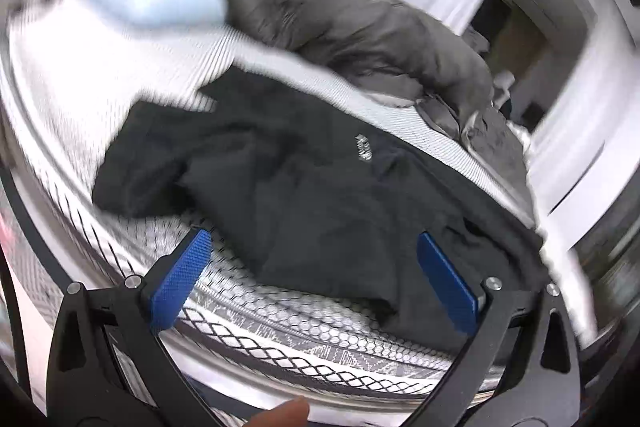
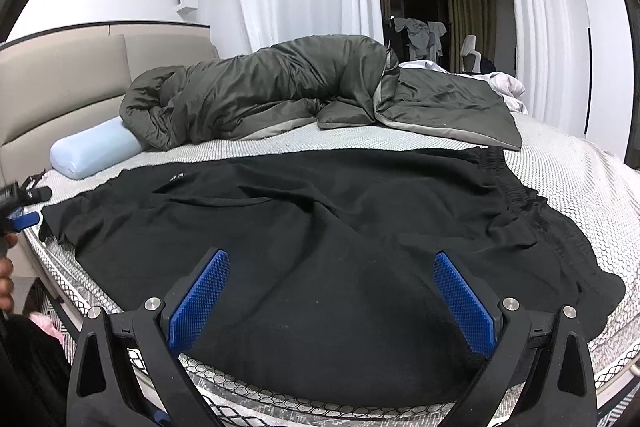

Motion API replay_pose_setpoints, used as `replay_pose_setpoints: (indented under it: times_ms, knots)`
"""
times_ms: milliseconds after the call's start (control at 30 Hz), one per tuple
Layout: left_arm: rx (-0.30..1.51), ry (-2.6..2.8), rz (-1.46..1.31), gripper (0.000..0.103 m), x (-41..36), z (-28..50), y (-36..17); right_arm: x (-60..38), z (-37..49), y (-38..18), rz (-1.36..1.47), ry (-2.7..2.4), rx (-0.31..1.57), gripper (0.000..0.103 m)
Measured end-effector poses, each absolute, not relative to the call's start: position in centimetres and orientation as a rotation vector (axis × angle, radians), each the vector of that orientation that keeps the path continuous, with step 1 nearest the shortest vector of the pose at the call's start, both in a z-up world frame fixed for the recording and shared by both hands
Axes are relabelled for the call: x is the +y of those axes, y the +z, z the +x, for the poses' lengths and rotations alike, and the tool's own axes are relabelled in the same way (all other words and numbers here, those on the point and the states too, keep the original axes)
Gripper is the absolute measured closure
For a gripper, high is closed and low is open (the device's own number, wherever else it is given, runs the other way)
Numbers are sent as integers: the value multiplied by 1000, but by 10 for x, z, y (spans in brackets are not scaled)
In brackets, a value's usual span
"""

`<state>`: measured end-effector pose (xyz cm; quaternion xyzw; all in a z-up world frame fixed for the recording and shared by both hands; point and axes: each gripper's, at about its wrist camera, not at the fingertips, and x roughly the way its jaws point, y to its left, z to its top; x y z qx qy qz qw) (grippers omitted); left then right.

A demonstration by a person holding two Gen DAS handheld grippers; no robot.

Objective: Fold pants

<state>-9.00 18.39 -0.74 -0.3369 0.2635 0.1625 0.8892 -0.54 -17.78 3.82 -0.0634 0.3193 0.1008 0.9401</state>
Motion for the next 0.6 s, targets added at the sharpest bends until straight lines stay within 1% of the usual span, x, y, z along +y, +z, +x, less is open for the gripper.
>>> replay_pose_setpoints:
  times_ms: [33,67,100,133,167,200,267,333,367,400,467,533,600]
  knots:
    - [571,340,-741,9,197,-89,-16,-177,-5,38,-132,205,654,0]
    - [602,363,-779,18,211,-89,-25,-178,-5,38,-130,204,653,0]
    - [621,388,-787,21,220,-88,-31,-178,-5,38,-127,204,653,0]
    - [622,401,-787,21,229,-88,-36,-178,-4,39,-125,202,654,0]
    - [619,415,-789,25,237,-90,-39,-178,-3,38,-122,199,656,0]
    - [620,440,-793,32,247,-91,-42,-178,-2,38,-121,197,659,0]
    - [599,477,-800,40,262,-93,-43,-176,0,37,-124,194,665,0]
    - [553,506,-771,56,279,-93,-41,-175,2,35,-130,195,673,0]
    - [524,514,-753,73,287,-93,-38,-174,3,34,-133,196,678,0]
    - [507,509,-725,83,292,-92,-34,-172,4,33,-139,198,683,0]
    - [470,488,-619,89,296,-88,-18,-168,7,30,-153,196,692,0]
    - [473,509,-536,88,298,-76,-3,-167,10,28,-165,194,702,0]
    - [569,511,-527,87,306,-69,-10,-167,12,25,-176,186,718,0]
